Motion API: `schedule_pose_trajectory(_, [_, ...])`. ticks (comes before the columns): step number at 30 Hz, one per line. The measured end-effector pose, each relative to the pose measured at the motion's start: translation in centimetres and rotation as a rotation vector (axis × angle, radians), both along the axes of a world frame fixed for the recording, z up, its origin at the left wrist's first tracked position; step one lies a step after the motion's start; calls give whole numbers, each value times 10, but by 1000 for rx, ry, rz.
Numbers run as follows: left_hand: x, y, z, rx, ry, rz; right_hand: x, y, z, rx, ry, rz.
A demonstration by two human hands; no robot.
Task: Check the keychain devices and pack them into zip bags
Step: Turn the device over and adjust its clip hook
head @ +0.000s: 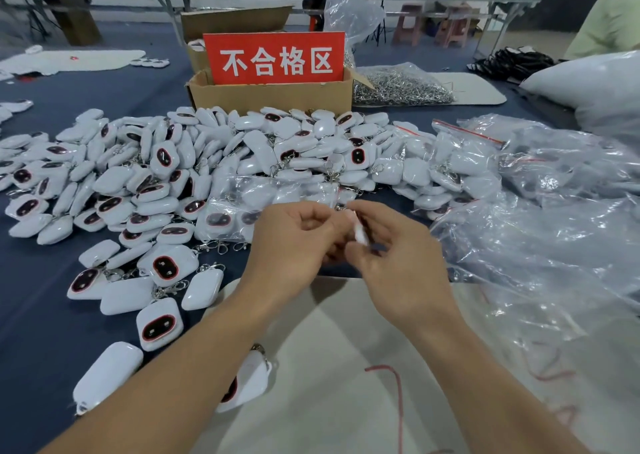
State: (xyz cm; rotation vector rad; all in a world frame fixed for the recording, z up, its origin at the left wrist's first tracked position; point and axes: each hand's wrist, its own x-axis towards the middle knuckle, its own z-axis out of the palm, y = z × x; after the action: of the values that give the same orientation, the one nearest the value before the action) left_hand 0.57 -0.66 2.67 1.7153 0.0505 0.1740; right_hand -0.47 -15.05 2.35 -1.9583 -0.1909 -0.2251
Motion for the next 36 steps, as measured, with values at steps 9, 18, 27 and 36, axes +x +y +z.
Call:
schedule_pose_trajectory(9, [7,11,3,773,-42,307,10,-9,7,559,290,-54])
schedule_pose_trajectory(18, [2,8,-4,921,-108,341,13,-7,4,418,420,-64])
schedule_pose_trajectory(27, [-2,3,-1,794,-150,322,12,-5,4,374,230,-53])
schedule_pose_trajectory(36, [0,6,-1,743,-114,312,9,-12,13,776,390,84])
